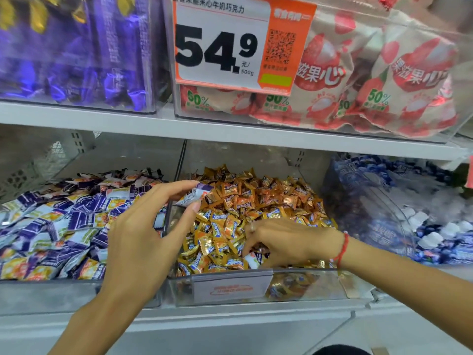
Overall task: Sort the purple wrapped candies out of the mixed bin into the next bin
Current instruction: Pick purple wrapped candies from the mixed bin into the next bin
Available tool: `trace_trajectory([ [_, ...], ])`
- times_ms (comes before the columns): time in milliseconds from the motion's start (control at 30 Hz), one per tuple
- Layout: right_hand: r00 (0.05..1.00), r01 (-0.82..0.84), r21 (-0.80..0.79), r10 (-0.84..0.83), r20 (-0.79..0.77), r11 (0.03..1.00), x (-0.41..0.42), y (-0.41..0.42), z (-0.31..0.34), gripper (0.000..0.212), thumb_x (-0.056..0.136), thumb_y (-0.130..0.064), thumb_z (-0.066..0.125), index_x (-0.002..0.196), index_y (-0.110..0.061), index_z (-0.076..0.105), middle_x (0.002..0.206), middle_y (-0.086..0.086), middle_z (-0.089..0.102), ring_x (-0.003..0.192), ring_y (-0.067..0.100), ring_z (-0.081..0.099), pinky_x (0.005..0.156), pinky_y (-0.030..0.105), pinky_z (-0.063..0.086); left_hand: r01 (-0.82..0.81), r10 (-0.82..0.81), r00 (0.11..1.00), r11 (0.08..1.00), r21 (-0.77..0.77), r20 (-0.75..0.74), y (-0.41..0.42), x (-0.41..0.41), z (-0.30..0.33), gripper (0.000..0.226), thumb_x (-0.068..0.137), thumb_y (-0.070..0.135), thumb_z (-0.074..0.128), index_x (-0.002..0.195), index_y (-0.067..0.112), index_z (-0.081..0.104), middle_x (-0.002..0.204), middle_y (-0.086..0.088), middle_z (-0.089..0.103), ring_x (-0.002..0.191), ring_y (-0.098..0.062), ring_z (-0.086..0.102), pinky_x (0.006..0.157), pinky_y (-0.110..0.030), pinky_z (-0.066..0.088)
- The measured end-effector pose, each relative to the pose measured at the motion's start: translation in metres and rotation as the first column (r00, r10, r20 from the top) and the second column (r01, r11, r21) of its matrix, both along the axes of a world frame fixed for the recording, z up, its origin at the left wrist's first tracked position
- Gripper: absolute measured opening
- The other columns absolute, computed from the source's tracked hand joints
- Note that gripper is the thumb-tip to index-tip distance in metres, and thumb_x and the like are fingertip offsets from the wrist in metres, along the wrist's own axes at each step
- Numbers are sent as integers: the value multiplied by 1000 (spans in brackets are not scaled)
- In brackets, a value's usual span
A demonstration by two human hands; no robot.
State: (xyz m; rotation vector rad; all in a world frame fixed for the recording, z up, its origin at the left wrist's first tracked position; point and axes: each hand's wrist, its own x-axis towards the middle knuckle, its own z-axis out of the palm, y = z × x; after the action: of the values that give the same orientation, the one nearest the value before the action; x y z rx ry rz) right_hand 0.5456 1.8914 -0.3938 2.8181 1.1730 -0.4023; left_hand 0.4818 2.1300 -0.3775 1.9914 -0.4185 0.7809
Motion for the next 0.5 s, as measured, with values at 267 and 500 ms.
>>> trace_trajectory([
  [267,712,635,479,-217,-668,606,-5,-27,30,11,92,-9,63,99,-11,54,89,2,71,88,22,68,80,31,53,-3,3,1000,1000,16,12,1,1,2,26,87,34,67,111,40,58,103,29,61,97,13,56,84,-1,38],
  [500,642,735,473,-276,-715,486,-13,-25,38,35,88,-43,66,73,-15,51,65,0,55,57,12,51,65,25,47,-18,19,1000,998,56,-11,-1,-1,4,25,86,34,62,110,37,59,102,30,59,98,15,54,84,-1,38],
])
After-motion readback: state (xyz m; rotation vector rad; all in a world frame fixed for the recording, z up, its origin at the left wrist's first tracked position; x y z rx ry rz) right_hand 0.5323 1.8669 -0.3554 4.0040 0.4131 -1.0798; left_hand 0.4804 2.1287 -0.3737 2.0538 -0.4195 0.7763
